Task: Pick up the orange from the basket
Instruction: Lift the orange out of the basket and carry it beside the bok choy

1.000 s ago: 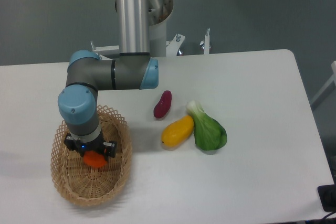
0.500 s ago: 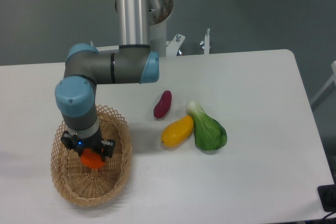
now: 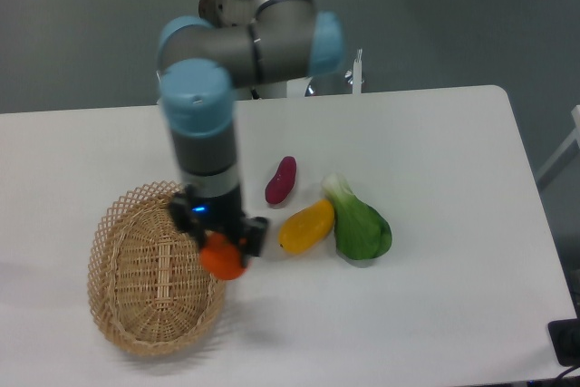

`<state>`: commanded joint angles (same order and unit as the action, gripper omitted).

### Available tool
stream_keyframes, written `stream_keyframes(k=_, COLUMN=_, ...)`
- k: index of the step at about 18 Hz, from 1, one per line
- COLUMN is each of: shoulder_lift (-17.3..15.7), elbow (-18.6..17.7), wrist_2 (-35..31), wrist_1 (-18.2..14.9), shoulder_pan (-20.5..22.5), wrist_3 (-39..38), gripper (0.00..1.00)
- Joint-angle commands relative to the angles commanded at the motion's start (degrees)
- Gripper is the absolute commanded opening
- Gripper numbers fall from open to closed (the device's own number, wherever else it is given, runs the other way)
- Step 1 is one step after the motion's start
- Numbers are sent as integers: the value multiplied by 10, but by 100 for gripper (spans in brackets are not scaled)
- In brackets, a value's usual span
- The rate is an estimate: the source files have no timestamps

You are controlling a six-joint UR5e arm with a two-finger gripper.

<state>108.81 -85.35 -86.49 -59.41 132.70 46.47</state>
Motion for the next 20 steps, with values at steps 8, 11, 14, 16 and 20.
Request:
stream_keyframes(k=8, shoulder_lift=11, elbow=15, wrist_2=10, wrist_1=1, shoulder_pan=106, wrist_3=143, gripper=58)
stream_keyframes(k=11, shoulder_lift=11, elbow=11, wrist_2=12, wrist_1=5, shoulder_pan=118, wrist_3=145, gripper=58)
stream_keyframes(k=14, shoulder_lift=12, elbow=14, wrist_2=19, wrist_1=8, shoulder_pan=121, wrist_3=145, gripper=58)
stream_keyframes(k=16, shoulder_lift=14, elbow=14, wrist_2=19, wrist_1=8, shoulder_pan=121, wrist_3=144, gripper=58)
stream_keyframes(k=20, shoulder_lift=14, elbow=14, wrist_2=20, wrist_1=9, shoulder_pan=121, wrist_3=142, gripper=58)
